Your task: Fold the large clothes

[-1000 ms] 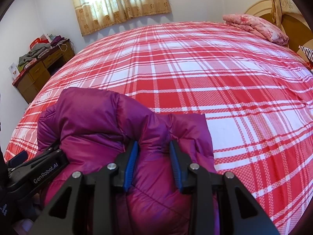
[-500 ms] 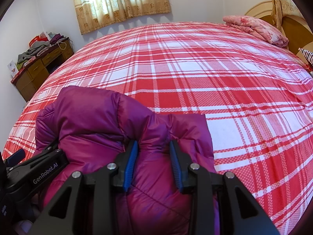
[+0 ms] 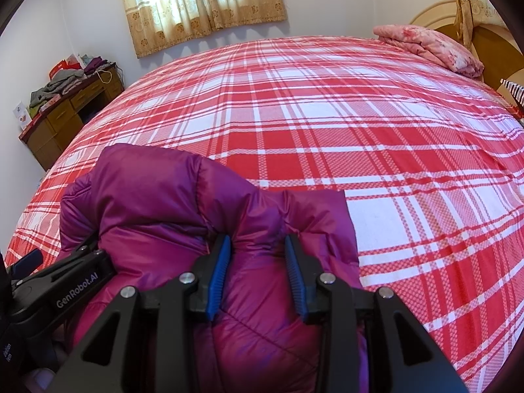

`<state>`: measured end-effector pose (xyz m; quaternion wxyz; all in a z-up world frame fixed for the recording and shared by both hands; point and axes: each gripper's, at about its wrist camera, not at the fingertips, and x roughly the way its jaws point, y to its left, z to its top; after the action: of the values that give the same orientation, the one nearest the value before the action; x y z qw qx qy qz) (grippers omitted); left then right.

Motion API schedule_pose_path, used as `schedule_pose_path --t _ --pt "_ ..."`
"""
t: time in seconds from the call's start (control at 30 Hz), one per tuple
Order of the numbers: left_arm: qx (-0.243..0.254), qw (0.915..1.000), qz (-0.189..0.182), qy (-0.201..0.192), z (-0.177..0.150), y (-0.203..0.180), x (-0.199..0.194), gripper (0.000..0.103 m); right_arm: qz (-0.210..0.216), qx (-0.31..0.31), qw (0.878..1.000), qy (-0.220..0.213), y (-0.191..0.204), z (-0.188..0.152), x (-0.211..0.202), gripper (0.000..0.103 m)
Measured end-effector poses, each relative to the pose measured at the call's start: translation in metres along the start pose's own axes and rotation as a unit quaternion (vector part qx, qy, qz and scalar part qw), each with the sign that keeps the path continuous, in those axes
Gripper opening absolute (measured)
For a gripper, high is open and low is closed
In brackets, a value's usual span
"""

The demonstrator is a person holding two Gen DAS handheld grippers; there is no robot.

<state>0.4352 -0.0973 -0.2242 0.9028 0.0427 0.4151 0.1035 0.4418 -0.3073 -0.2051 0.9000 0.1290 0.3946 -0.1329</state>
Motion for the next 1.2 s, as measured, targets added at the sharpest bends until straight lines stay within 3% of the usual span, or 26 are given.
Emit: schedule_pose_path --t 0.33,0.4,0.47,0.57,0.63,0.77,0.87,1.07,1.2 --pt "-0.01 0.9997 -0.02 0.011 0.002 0.005 0.003 0.102 0.012 0.007 1.0 0.004 -0.004 0.0 0.002 0.037" --pt "-0.016 0.9989 -0.038 0.021 0.004 0.01 0.003 0.102 0.014 0.009 1.0 0.004 -0.005 0.001 0.002 0.037" --pt "-0.008 0.996 -0.081 0.037 0.005 0.02 -0.005 0.102 0.02 0.011 1.0 0.005 -0.007 0.002 0.001 0.038" --pt "-0.01 0.9918 -0.127 0.011 -0.009 0.05 -0.042 0.102 0.038 0.007 0.999 0.006 -0.016 0.003 -0.015 0.05" --pt "0.009 0.9899 -0.141 -0.008 -0.024 0.064 -0.06 0.102 0.041 0.013 0.999 -0.019 -0.028 -0.005 -0.043 0.073" --pt "0.024 0.9873 -0.157 -0.009 -0.047 0.077 -0.067 0.102 0.047 0.026 0.998 -0.036 -0.047 -0.029 -0.075 0.071" --pt "0.039 0.9855 -0.165 -0.006 -0.057 0.07 -0.062 0.102 0.058 0.02 0.998 -0.012 -0.048 -0.042 -0.068 0.067" --pt "0.049 0.9847 -0.166 -0.017 -0.065 0.064 -0.057 0.102 0.063 0.029 0.998 -0.012 -0.055 -0.048 -0.058 0.067" --pt "0.043 0.9832 -0.176 -0.021 -0.067 0.067 -0.053 0.102 0.092 0.054 0.994 -0.01 -0.067 -0.049 -0.058 0.067"
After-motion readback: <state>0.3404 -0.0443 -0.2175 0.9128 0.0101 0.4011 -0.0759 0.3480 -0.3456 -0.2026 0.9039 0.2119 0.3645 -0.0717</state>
